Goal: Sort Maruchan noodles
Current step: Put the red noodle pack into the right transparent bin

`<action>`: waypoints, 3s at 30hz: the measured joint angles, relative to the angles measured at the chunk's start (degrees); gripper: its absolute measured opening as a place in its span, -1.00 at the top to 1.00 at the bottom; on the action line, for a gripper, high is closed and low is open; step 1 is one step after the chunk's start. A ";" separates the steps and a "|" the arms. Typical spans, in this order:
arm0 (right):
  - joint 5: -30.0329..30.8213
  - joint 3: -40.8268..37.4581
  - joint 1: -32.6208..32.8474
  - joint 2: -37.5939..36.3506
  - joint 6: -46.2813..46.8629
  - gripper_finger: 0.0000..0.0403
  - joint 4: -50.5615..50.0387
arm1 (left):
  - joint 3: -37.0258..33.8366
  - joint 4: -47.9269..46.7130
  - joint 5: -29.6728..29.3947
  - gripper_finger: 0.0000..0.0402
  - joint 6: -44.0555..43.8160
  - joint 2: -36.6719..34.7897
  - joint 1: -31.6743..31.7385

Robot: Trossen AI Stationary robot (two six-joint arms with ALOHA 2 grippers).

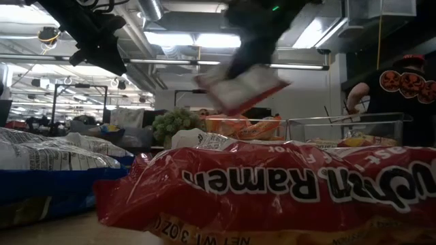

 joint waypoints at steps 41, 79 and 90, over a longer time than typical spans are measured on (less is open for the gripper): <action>45.18 -2.95 -17.67 4.19 6.53 0.80 -54.51 | 0.00 0.23 -1.99 0.66 -0.05 -0.01 -0.02; 10.93 11.71 -19.04 6.85 -3.86 -0.20 -42.33 | 0.00 0.02 -1.95 0.66 -0.05 -0.01 0.00; -26.79 13.61 -5.77 6.76 0.28 -0.20 -26.69 | 0.00 -0.09 0.26 0.66 -0.03 -0.02 -0.02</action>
